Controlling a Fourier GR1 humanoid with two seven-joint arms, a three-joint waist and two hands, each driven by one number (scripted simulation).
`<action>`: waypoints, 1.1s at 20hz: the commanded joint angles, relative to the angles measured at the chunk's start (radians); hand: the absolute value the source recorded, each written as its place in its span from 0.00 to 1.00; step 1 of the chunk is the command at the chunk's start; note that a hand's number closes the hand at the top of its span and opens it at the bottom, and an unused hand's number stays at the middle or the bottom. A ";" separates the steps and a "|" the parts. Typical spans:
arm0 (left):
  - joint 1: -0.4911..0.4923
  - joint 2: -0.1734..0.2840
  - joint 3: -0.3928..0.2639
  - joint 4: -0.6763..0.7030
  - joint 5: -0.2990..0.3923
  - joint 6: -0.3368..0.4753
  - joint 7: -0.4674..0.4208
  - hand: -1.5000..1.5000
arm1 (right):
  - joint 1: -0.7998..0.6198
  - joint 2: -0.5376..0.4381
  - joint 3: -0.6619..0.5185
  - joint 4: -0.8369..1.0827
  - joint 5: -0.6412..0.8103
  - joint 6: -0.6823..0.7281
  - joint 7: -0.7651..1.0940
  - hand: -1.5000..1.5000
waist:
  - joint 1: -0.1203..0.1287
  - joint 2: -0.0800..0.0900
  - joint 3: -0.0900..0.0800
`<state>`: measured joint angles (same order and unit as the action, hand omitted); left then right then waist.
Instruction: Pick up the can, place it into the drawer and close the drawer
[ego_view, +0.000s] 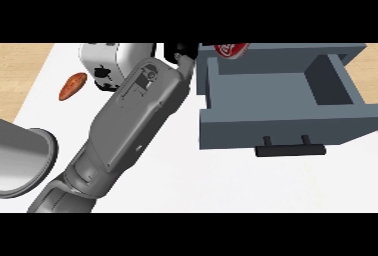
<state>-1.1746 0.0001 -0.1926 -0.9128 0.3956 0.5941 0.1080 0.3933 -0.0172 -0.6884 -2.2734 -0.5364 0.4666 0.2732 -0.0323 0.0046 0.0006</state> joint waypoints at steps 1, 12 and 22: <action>-0.085 0.000 -0.013 0.108 0.057 0.017 -0.050 1.00 | -0.007 0.016 0.038 0.003 0.049 -0.013 -0.026 0.00 | -0.003 0.001 0.000; -0.196 0.000 -0.147 0.302 0.282 0.047 -0.146 1.00 | 0.010 -0.005 0.009 -0.047 -0.026 0.005 0.025 0.00 | -0.035 0.006 0.001; -0.259 0.000 -0.268 0.408 0.405 0.095 -0.151 1.00 | -0.020 -0.011 0.017 -0.047 -0.025 -0.015 0.052 0.00 | -0.045 0.009 0.001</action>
<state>-1.3925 0.0000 -0.4239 -0.5533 0.7659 0.6764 -0.0597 0.3717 -0.0248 -0.6736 -2.2937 -0.5520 0.4609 0.3002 -0.0757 0.0133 0.0017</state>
